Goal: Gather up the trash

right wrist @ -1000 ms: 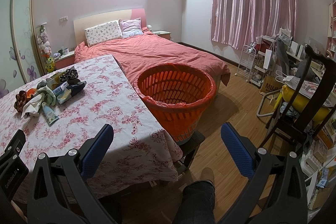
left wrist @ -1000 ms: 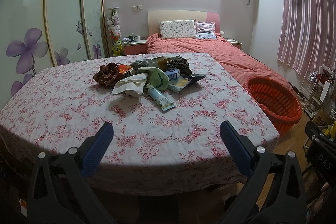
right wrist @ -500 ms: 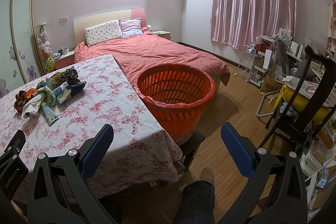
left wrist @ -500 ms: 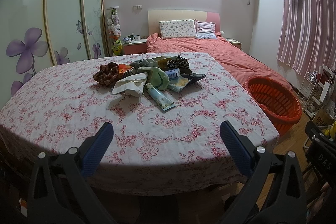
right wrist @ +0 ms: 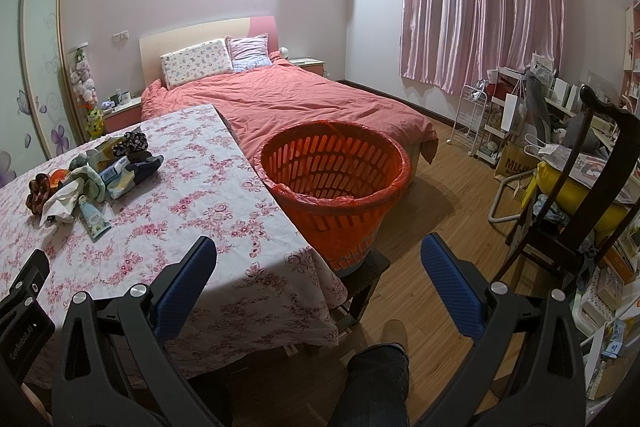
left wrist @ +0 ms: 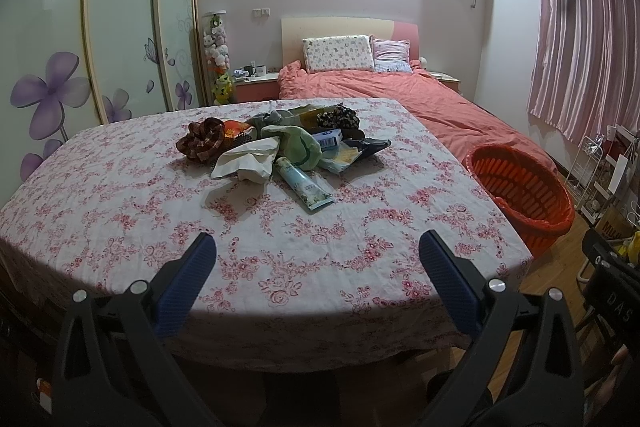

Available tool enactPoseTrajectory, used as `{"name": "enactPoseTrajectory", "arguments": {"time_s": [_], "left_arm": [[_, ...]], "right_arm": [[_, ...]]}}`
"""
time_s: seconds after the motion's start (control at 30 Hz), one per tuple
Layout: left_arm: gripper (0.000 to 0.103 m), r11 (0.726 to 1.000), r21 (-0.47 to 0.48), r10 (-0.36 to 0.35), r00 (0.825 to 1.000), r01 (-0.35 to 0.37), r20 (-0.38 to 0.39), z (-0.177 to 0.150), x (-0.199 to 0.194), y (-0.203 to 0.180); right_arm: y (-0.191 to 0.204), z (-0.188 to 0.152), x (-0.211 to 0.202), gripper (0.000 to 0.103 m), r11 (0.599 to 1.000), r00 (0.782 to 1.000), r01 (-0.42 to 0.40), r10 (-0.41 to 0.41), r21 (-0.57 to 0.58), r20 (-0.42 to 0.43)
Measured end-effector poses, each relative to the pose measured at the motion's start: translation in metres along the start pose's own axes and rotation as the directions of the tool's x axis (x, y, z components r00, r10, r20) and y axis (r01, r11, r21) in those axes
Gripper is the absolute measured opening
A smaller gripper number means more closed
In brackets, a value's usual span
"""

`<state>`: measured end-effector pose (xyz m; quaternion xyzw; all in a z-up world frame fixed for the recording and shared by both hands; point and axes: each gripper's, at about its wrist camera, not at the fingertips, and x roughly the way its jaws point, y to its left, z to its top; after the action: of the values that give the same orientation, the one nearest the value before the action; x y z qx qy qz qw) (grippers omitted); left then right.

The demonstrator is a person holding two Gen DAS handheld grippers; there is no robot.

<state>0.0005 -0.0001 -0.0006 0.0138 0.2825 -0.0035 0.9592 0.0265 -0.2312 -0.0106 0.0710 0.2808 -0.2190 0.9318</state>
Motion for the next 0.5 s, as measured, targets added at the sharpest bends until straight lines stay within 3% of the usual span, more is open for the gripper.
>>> {"name": "enactPoseTrajectory", "arguments": {"time_s": [0.3,0.5], "left_arm": [[0.099,0.999,-0.036,-0.003,0.999,0.002,-0.032,0.003,0.018,0.019],[0.099,0.993,-0.108,0.048,0.996,-0.057,-0.081,0.011,0.053,0.058]], "right_arm": [[0.006,0.004,0.011,0.101,0.999,0.999,-0.030,0.029,-0.024,-0.014],[0.024,0.008,0.029,0.101,0.994,0.994,-0.104,0.103,-0.028,-0.027]]}}
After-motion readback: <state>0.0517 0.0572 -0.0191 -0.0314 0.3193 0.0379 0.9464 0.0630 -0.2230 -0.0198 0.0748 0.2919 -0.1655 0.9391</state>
